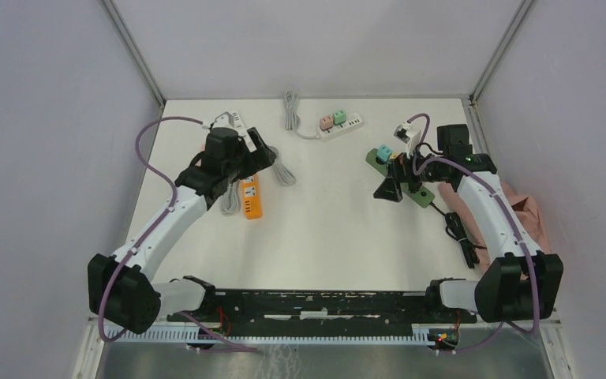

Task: Pull the plug off the socket
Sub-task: Move the socket to the center of the board.

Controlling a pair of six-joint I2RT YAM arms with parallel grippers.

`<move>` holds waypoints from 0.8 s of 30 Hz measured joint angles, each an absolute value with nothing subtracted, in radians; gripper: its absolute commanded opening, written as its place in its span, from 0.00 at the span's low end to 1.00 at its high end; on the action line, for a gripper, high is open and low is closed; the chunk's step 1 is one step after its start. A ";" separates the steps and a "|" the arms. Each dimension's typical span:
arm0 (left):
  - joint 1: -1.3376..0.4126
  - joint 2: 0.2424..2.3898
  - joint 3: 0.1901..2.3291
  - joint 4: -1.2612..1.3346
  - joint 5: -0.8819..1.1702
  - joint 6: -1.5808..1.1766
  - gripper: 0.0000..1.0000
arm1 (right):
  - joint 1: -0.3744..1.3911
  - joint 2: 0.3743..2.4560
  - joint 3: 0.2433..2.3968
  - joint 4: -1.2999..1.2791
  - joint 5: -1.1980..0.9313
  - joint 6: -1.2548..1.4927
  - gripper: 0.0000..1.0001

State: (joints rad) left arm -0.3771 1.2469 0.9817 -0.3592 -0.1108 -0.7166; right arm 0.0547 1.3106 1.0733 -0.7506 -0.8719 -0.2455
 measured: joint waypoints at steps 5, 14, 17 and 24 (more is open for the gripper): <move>-0.377 1.210 1.052 -0.353 -0.012 -0.586 0.99 | 0.050 1.258 1.158 -0.816 -0.775 -0.353 0.99; -0.377 1.140 0.956 -0.282 0.258 -0.329 0.99 | 0.050 1.296 1.370 -0.925 -0.735 -0.503 1.00; -0.377 1.092 0.927 -0.277 0.297 -0.262 0.99 | 0.050 1.320 1.351 -0.886 -0.738 -0.506 1.00; -0.377 0.923 0.837 -0.242 0.288 -0.147 0.99 | 0.050 1.378 1.258 -0.794 -0.662 -0.476 1.00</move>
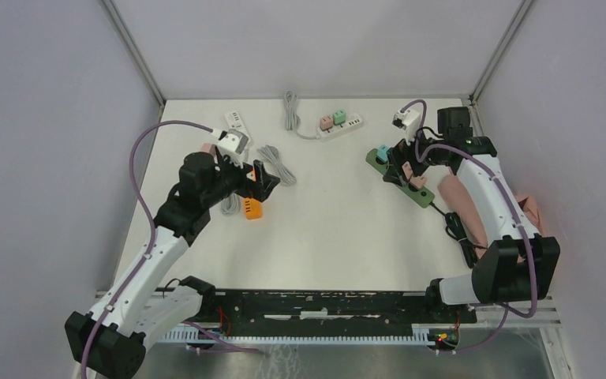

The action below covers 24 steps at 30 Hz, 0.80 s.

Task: Pull the plug off the socket
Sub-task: Move the socket to the center of the board.

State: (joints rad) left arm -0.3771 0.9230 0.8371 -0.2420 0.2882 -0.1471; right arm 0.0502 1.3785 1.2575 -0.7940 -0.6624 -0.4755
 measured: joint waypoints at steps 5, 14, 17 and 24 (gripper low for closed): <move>-0.377 0.908 0.810 -0.231 0.270 -0.126 0.99 | 0.033 1.424 1.254 -0.772 -0.537 -0.469 1.00; -0.377 0.908 0.795 -0.234 0.236 -0.105 0.99 | 0.003 1.501 1.252 -0.757 -0.351 -0.481 1.00; -0.377 0.907 0.795 -0.234 0.235 -0.105 0.99 | -0.002 1.515 1.238 -0.734 -0.288 -0.489 1.00; -0.374 0.904 0.795 -0.233 0.225 -0.105 0.99 | -0.019 1.565 1.226 -0.701 -0.223 -0.496 1.00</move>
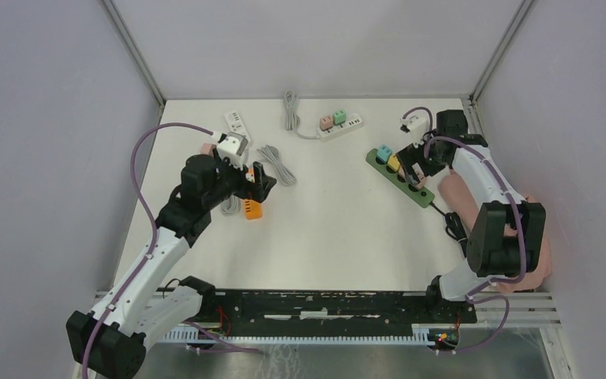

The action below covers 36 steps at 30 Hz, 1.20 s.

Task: Pull the plug off the socket
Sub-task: Move the socket to the center of the board.

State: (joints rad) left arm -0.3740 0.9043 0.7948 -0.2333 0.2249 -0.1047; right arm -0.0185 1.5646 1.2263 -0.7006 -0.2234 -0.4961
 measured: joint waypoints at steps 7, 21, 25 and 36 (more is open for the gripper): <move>-0.368 0.904 0.795 -0.233 0.221 -0.105 0.99 | -0.020 1.618 1.226 -0.696 -0.224 -0.505 1.00; -0.366 0.903 0.791 -0.230 0.223 -0.105 0.99 | -0.020 1.810 1.237 -0.667 -0.173 -0.492 0.90; -0.366 0.901 0.779 -0.230 0.228 -0.105 0.99 | -0.020 1.834 1.237 -0.656 -0.160 -0.492 0.83; -0.366 0.896 0.778 -0.230 0.244 -0.105 0.99 | -0.015 1.850 1.237 -0.656 -0.171 -0.504 0.56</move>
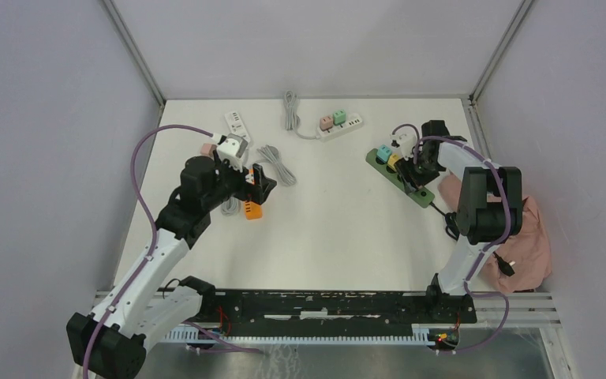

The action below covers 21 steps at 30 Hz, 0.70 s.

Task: Pull the plug off the socket
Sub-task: Move the socket to the center of the board.

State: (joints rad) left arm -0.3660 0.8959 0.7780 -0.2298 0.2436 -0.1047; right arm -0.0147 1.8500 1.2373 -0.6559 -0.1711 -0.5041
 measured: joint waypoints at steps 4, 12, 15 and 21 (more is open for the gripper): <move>-0.366 0.887 0.777 -0.229 0.246 -0.105 0.99 | -0.006 1.849 1.238 -0.670 -0.186 -0.530 0.33; -0.366 0.878 0.765 -0.228 0.249 -0.105 0.99 | 0.035 1.838 1.234 -0.698 -0.233 -0.560 0.11; -0.366 0.869 0.760 -0.227 0.261 -0.105 0.99 | 0.093 1.804 1.211 -0.727 -0.282 -0.605 0.09; -0.366 0.848 0.752 -0.206 0.280 -0.105 0.99 | 0.259 1.707 1.151 -0.788 -0.381 -0.736 0.08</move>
